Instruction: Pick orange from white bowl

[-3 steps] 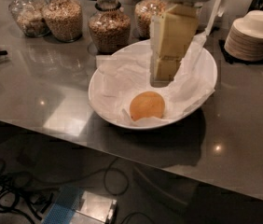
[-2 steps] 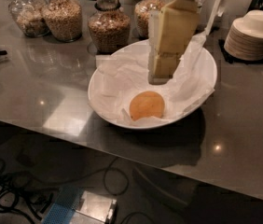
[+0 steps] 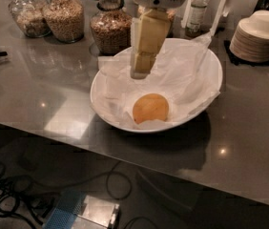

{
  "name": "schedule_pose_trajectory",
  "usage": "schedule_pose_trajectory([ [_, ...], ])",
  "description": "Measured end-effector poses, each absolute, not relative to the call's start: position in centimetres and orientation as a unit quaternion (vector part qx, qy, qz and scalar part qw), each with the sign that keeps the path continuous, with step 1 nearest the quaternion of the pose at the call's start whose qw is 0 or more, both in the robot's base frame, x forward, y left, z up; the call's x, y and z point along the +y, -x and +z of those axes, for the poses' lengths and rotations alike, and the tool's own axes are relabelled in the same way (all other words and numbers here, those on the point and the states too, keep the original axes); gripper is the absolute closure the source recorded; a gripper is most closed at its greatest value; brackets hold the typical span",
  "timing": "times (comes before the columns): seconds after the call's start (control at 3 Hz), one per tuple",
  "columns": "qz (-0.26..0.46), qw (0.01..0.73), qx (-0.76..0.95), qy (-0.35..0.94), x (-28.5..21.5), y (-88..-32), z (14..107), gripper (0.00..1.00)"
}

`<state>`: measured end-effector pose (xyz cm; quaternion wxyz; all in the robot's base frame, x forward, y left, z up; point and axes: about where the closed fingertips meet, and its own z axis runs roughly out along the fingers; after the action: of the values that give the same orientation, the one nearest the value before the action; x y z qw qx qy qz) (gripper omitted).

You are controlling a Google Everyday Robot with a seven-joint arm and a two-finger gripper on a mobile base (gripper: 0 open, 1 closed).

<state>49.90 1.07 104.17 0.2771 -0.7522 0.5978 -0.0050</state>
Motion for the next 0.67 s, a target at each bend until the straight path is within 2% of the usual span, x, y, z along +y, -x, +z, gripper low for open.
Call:
schedule_pose_trajectory([
  [0.67,0.026,0.262,0.609,0.748,1.5,-52.1,100.9,0.00],
])
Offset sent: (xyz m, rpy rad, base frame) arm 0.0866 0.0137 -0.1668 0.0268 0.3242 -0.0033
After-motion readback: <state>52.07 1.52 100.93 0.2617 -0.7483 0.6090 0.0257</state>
